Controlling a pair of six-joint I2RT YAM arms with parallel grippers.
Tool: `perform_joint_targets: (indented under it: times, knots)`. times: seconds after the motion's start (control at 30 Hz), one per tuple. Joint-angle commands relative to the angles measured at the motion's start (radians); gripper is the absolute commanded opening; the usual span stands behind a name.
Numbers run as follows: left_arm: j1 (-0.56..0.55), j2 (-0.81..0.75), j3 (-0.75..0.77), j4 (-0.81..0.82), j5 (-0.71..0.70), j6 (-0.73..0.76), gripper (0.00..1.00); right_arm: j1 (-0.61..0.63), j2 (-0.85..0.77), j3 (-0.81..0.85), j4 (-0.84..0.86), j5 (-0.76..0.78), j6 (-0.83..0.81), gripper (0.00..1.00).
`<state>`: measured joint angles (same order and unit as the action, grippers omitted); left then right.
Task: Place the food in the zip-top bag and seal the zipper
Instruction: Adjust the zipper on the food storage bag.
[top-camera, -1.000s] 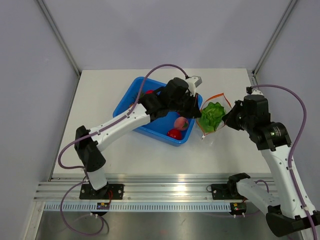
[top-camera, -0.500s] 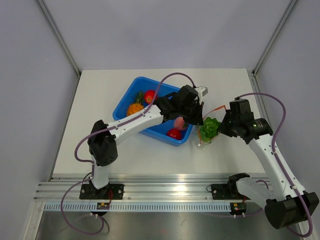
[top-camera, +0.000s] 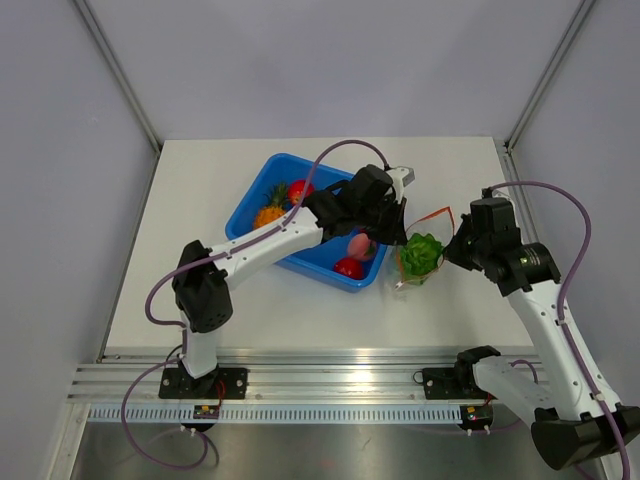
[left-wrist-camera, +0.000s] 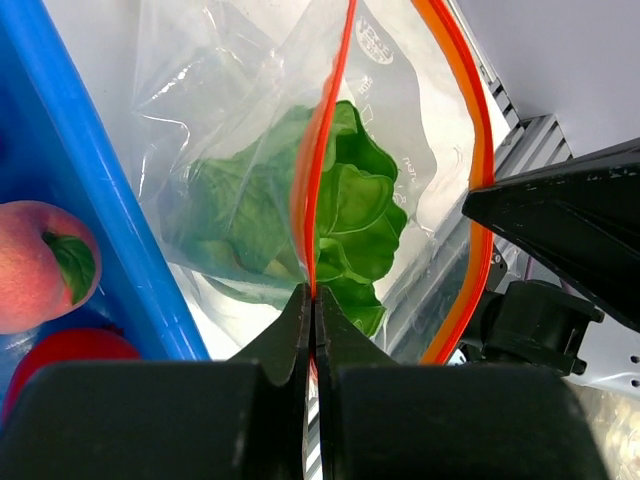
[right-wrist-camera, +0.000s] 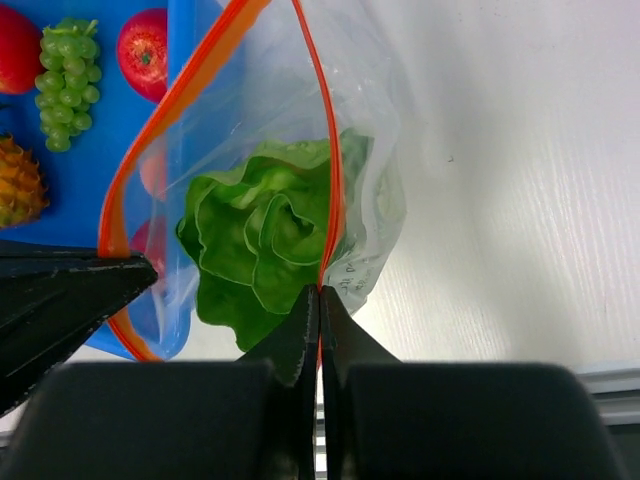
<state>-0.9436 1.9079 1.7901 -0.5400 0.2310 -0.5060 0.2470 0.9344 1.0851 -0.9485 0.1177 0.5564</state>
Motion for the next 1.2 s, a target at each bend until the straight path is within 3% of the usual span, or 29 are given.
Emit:
perform_joint_targets:
  times: [0.0,0.3,0.57,0.67,0.8,0.9,1.17]
  knots:
    - [0.014,-0.076,0.002,0.069,0.025,-0.011,0.00,-0.003,-0.003,0.013,-0.007,0.040,-0.016,0.00]
    - [0.071,-0.193,-0.038,0.075,0.047,-0.028,0.00,-0.002,-0.054,0.315,-0.127,0.148,-0.075,0.00]
    - [0.054,-0.028,-0.124,0.167,0.145,-0.092,0.00,-0.003,-0.040,0.044,-0.059,0.187,-0.053,0.00]
    - [0.048,0.009,-0.057,0.112,0.163,-0.077,0.00,-0.002,-0.034,0.097,-0.073,0.209,-0.078,0.00]
    - [0.037,-0.032,0.035,0.072,0.145,-0.049,0.00,-0.003,-0.028,0.328,-0.130,0.240,-0.116,0.00]
    - [0.037,-0.064,0.058,0.069,0.125,-0.045,0.00,-0.002,-0.026,0.409,-0.147,0.235,-0.138,0.00]
    - [0.045,-0.015,0.009,0.072,0.120,-0.036,0.00,-0.003,-0.023,0.259,-0.104,0.200,-0.145,0.00]
